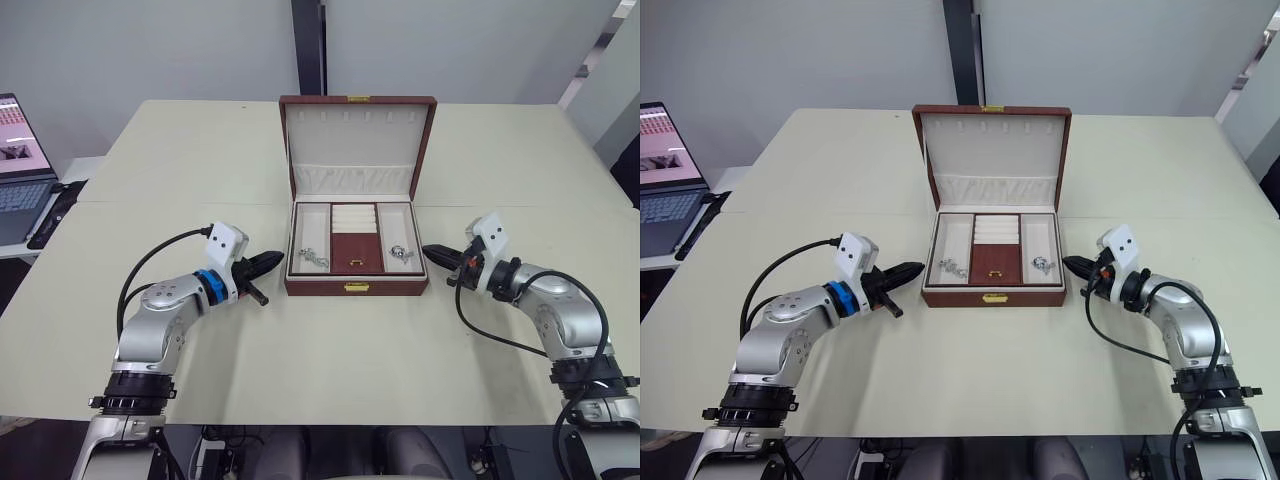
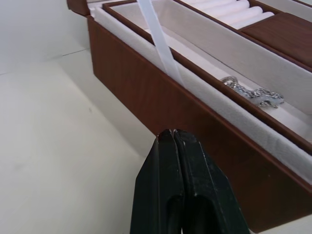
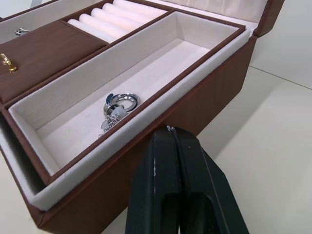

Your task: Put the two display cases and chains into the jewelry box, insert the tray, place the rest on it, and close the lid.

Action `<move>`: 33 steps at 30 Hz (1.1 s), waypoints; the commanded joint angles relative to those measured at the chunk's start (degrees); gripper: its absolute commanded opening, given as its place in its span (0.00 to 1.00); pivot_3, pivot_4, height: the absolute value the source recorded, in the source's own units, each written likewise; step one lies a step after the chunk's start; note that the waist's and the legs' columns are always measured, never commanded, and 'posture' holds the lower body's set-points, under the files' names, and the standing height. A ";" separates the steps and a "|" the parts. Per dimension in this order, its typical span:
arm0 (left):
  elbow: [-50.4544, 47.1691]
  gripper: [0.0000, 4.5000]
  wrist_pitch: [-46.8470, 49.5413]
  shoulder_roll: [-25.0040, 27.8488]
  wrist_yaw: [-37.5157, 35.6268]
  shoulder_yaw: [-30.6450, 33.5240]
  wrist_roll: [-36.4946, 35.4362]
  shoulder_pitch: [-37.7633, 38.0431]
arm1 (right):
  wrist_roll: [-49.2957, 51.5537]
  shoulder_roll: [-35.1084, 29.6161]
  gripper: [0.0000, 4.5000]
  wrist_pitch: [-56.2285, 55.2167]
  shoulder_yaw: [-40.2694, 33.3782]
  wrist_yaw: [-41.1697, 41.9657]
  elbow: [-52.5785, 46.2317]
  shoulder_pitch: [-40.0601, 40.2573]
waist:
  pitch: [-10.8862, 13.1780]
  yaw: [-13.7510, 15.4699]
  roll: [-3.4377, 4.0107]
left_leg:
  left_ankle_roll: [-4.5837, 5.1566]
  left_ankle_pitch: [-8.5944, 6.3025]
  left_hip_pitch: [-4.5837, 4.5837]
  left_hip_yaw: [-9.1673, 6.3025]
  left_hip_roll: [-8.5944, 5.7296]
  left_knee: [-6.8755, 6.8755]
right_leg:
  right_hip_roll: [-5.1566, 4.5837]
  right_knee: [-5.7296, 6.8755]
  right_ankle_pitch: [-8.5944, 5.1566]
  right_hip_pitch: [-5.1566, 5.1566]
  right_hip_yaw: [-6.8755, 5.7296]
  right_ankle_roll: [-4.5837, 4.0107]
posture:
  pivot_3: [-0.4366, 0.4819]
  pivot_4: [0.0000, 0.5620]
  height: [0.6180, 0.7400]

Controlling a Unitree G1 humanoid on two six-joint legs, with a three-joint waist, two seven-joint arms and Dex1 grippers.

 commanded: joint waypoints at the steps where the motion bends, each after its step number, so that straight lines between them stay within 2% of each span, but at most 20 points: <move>1: -3.59 0.00 0.52 0.22 -2.69 -1.11 -1.28 0.07 | 1.72 0.93 0.01 0.74 0.94 1.62 -4.04 0.69 | 0.00 -0.07 0.00 | 0.00 0.00 0.01 0.01 0.00 0.00 | 0.00 0.00 0.00 0.00 0.01 0.00 | 0.48 0.27 1.00; 14: -13.31 0.00 5.94 1.09 -4.99 -2.34 -3.63 6.40 | 6.97 0.24 0.01 8.32 1.03 3.79 -16.24 7.66 | -0.01 0.03 0.01 | 0.01 -0.01 0.00 -0.02 -0.01 -0.01 | -0.01 -0.01 0.00 0.01 0.01 0.00 | 0.48 0.27 1.00; 20: -21.26 0.00 9.34 3.00 -4.31 -0.45 -5.52 13.38 | 9.25 -2.00 0.01 11.80 -1.01 3.01 -23.64 13.93 | -0.01 0.01 0.02 | 0.02 -0.02 0.01 -0.02 0.00 -0.06 | -0.01 -0.07 0.00 0.04 0.03 0.00 | 0.48 0.27 1.00; 27: -27.50 0.00 12.10 5.45 -3.83 2.75 -7.91 20.37 | 11.21 -3.78 0.01 13.76 -3.66 2.51 -27.39 18.30 | -0.01 0.03 0.02 | 0.02 -0.02 0.06 -0.05 -0.01 -0.08 | -0.01 -0.12 0.00 0.11 0.01 0.00 | 0.48 0.27 1.00; 33: -28.36 0.00 12.40 6.81 -3.59 3.76 -8.68 22.02 | 13.09 -4.17 0.01 15.34 -4.36 1.73 -30.10 20.05 | -0.01 0.04 0.02 | 0.02 -0.02 0.10 -0.05 -0.02 -0.09 | 0.00 -0.11 0.00 0.15 0.01 0.00 | 0.48 0.27 1.00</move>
